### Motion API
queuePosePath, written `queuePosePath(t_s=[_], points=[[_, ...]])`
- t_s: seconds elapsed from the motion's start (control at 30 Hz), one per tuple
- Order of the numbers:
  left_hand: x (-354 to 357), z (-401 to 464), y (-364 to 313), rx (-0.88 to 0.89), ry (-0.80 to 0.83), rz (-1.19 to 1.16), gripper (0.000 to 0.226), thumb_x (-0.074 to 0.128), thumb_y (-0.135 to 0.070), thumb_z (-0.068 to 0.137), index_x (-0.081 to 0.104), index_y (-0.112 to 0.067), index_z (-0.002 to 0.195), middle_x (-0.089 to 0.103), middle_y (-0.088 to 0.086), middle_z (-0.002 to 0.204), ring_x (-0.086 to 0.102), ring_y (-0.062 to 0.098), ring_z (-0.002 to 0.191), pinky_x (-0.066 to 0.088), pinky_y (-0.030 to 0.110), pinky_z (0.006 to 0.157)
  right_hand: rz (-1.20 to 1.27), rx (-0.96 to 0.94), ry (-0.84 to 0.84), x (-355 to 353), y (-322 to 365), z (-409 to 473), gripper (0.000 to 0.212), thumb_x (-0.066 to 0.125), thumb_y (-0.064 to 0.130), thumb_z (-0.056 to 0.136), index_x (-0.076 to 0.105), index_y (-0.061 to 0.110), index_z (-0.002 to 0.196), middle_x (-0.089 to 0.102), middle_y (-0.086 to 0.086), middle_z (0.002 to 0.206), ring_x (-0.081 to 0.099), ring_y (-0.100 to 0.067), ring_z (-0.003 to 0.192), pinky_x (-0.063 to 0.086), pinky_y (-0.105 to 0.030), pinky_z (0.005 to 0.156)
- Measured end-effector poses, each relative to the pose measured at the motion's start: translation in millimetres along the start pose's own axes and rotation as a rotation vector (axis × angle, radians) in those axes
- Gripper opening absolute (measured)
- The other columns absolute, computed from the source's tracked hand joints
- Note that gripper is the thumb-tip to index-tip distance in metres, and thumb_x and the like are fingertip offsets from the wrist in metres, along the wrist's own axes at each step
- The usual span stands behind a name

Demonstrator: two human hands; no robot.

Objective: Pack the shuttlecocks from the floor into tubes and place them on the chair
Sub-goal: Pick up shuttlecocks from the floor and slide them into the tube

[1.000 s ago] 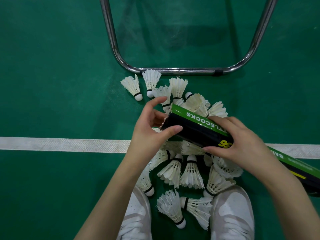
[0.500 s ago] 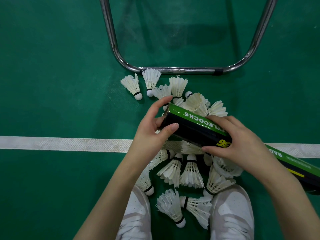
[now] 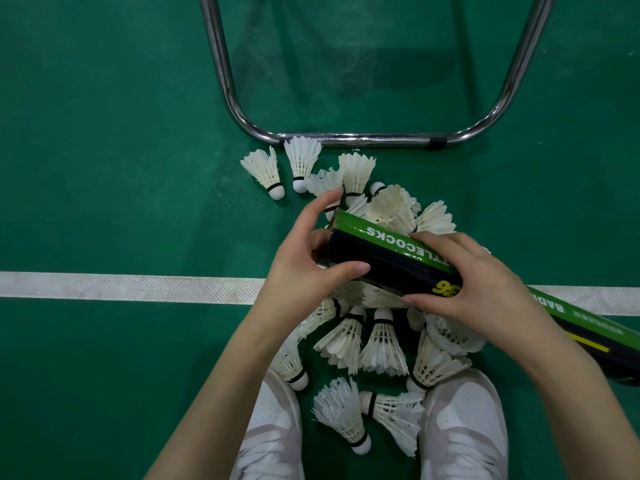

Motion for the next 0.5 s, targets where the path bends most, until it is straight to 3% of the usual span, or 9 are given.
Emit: queuePosePath(t_s=[0.23,0.4,0.5], points=[[2.6,-0.8,0.1,-0.002,0.023,-0.026,0.073,0.071,0.001,0.08,0.04,-0.046,0.127,0.072,0.001,0.101,0.068,0.011,0.095,0.052,0.019,0.083,-0.002,-0.003,0.0,-0.4,1.4,0.5,0.078,0.058,0.066,0.058,0.035,0.047,0.131,0.043,0.021,0.114,0.049,-0.014,0.106,0.047,-0.04,0.084],[4.2,-0.5,0.4,0.001,0.051,-0.036,0.072,0.069,0.001,0.082,0.04,-0.046,0.128,0.068,-0.004,0.112,0.068,0.011,0.098,0.053,0.023,0.087,-0.014,-0.003,0.0,-0.6,1.9,-0.3,0.079,0.057,0.067,0.057,0.036,0.047,0.131,0.037,0.027,0.11,0.049,-0.013,0.107,0.046,-0.039,0.086],[-1.7,-0.7,4.7,-0.001,0.019,-0.027,0.071,0.07,-0.004,0.082,0.038,-0.044,0.132,0.073,0.001,0.099,0.068,0.013,0.095,0.051,0.025,0.089,-0.013,0.004,0.001,-0.8,1.1,0.1,0.08,0.056,0.069,0.056,0.036,0.046,0.131,0.039,0.026,0.111,0.049,-0.014,0.107,0.047,-0.04,0.086]])
Point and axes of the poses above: each hand's wrist, its own z-axis towards the middle knuckle, its own x-axis out of the palm, y = z × x, the point moved 8 cm from there along z, towards the middle knuckle
